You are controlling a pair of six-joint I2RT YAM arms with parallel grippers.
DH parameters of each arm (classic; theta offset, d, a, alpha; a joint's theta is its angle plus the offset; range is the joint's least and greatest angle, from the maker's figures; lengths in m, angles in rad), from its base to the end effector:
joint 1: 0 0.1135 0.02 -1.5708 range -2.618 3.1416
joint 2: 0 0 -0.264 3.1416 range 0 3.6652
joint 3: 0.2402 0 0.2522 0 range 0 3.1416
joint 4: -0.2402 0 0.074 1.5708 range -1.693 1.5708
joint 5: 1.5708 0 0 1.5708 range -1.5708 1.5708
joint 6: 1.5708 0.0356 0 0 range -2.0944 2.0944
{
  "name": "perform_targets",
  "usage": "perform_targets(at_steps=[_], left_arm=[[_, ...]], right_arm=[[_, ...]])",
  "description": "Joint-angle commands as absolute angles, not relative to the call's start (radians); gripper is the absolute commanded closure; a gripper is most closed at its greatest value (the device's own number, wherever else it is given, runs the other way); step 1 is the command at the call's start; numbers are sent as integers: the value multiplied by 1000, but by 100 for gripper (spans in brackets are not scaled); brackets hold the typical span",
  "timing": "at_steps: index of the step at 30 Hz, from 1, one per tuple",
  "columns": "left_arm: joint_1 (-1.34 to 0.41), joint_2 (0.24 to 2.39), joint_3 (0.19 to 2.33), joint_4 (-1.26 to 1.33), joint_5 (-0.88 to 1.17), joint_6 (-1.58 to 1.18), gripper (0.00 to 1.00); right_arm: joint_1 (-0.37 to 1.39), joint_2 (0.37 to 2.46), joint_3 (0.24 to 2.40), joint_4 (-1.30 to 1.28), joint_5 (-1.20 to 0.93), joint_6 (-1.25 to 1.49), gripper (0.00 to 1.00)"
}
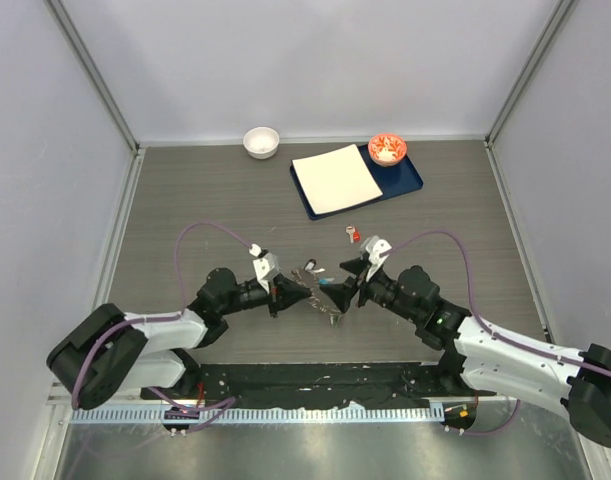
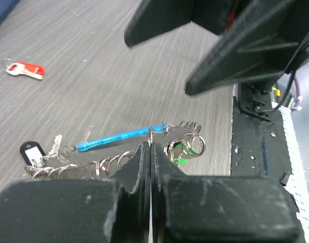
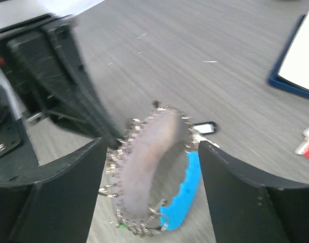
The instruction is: Put the keys on the keyring
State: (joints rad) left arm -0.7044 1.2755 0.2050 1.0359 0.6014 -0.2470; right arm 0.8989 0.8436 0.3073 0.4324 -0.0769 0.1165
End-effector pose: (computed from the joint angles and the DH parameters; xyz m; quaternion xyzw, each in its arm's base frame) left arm 0.1520 -0.1556 0.1763 0.3562 0.6224 -0.4933 0.4924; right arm 0.1190 0.1540 0.2258 -0.3068 0.6764 0.3502 0.5707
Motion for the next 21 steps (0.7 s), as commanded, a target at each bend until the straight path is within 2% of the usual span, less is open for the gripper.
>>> perform_targets(at_steps=[1,3,7,13,21], left_arm=[[-690,1157,189,933,496,-195,100],[-690,1082,181,872,462,-176,100],[-689,961,164,714,393,-140,100],[-689,873,158,660,327,-121,100],[-689,833,153,621,252,-115,100]], right_arm=[[844,845,403,342,95,193,10],[801,879,437,302,161,199,0],[701,980,488,275,227,209,0],[545,1237,574,342,209,244,11],[486,1571,747,439,186,193,27]])
